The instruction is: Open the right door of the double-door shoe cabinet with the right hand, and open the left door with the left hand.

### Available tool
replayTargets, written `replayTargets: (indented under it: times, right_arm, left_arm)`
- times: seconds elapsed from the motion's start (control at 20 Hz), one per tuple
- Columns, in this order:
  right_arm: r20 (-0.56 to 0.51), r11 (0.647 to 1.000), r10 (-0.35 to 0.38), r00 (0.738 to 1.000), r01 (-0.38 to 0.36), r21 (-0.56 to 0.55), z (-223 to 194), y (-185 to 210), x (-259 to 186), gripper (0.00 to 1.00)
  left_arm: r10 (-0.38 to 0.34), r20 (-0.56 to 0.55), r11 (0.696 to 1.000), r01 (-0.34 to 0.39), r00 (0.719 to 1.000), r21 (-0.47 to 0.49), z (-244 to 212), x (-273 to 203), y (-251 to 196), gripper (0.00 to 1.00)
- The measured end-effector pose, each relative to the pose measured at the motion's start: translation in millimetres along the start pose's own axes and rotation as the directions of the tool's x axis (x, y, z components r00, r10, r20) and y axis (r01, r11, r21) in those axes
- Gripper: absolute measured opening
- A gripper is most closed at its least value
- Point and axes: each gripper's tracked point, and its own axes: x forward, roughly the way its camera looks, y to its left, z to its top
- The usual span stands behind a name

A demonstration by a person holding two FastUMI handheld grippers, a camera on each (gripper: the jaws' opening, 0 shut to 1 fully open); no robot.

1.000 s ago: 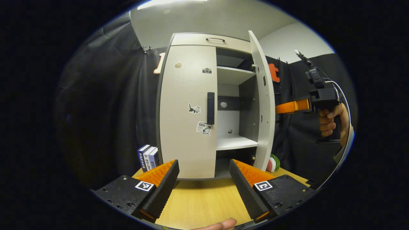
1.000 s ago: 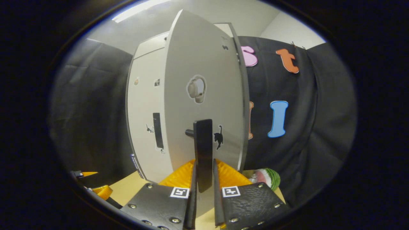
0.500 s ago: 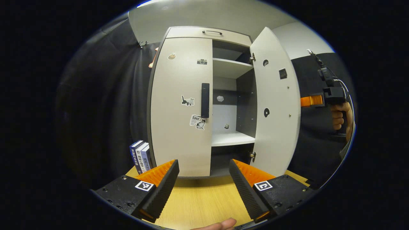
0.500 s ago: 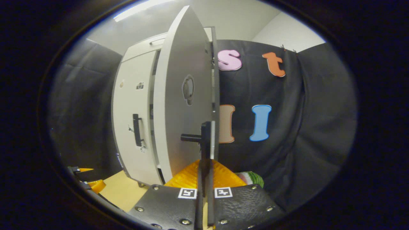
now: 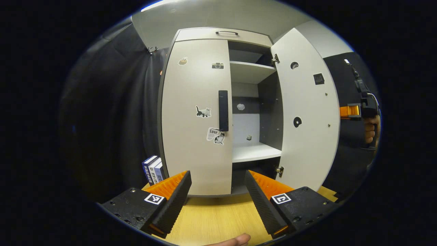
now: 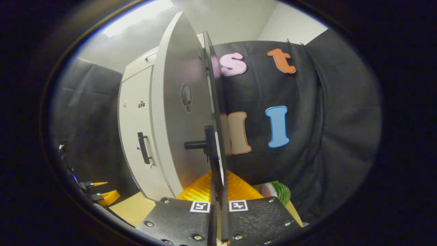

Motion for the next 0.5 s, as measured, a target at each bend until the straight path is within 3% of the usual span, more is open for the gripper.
replayTargets:
  times: [0.25,0.35,0.4,0.5]
  right_arm:
    - [0.040,0.997,-0.058,0.998,0.059,-0.047,-4,-8,-20,0.10]
    - [0.061,0.992,-0.124,0.990,0.126,-0.021,-6,-15,-32,0.13]
    - [0.074,0.989,-0.147,0.986,0.149,-0.013,-6,-16,-39,0.31]
    - [0.120,0.979,-0.191,0.974,0.198,-0.044,-3,-21,-60,0.50]
  left_arm:
    - [-0.047,0.063,0.995,0.052,0.997,-0.090,34,52,-5,0.98]
    - [-0.050,0.062,0.993,0.056,0.997,-0.103,43,80,-2,0.98]
    - [-0.040,0.051,0.993,0.045,0.998,-0.108,44,93,1,0.98]
    - [-0.026,0.042,0.993,0.031,0.999,-0.115,50,118,5,0.98]
